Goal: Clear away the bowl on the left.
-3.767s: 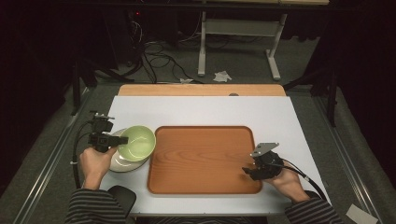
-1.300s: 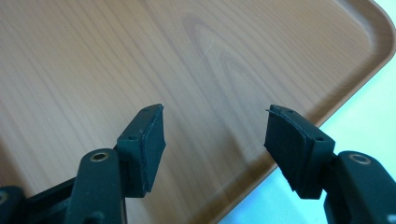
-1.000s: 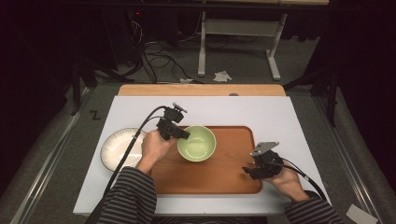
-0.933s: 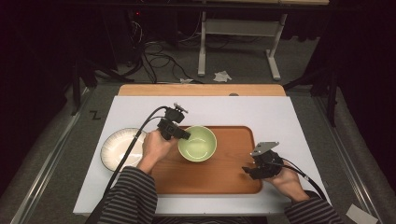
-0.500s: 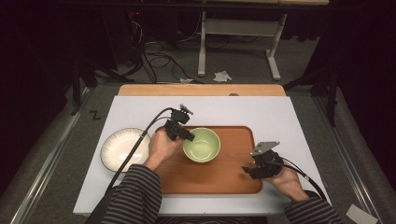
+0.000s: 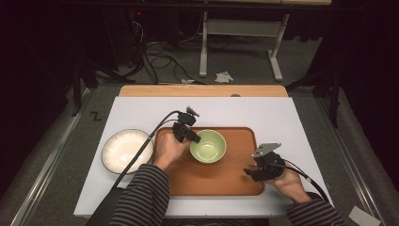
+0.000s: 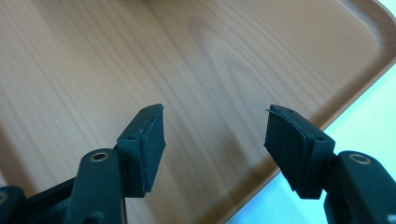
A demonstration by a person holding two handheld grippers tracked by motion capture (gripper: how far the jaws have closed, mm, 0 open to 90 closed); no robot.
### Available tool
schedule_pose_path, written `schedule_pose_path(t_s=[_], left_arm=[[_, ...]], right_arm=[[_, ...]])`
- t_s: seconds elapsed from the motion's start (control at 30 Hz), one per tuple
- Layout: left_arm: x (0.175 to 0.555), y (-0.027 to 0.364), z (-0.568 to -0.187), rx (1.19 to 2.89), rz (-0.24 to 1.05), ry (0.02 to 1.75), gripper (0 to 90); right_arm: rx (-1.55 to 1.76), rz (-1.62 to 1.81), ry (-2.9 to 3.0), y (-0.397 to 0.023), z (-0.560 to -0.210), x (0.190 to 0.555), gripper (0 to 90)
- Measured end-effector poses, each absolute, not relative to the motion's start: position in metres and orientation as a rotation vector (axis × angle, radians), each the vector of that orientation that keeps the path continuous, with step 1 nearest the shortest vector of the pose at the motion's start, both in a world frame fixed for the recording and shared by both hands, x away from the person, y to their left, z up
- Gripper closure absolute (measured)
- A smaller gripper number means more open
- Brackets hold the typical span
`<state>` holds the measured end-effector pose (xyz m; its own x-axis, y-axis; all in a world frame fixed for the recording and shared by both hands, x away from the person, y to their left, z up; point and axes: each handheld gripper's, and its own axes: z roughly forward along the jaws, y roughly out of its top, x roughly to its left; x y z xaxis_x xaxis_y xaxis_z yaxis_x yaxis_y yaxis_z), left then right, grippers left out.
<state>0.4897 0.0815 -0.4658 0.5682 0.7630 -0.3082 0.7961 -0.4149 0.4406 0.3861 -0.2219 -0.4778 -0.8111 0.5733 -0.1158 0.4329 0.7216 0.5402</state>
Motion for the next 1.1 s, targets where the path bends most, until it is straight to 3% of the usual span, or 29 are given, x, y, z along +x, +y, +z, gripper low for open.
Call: schedule_pose_path(t_s=[0.6, 0.77, 1.1], left_arm=[[0.490, 0.080, -0.471, 2.274, 0.013, 1.226, 82.8], [0.488, 0.081, -0.467, 2.244, 0.037, 1.199, 76.9], [0.480, 0.087, -0.449, 2.206, 0.130, 1.146, 50.4]], right_arm=[[0.795, 0.725, 2.655, -0.221, -0.478, 0.386, 39.6], [0.792, 0.736, 2.657, -0.220, -0.477, 0.386, 39.7], [0.791, 0.737, 2.654, -0.220, -0.478, 0.387, 39.6]])
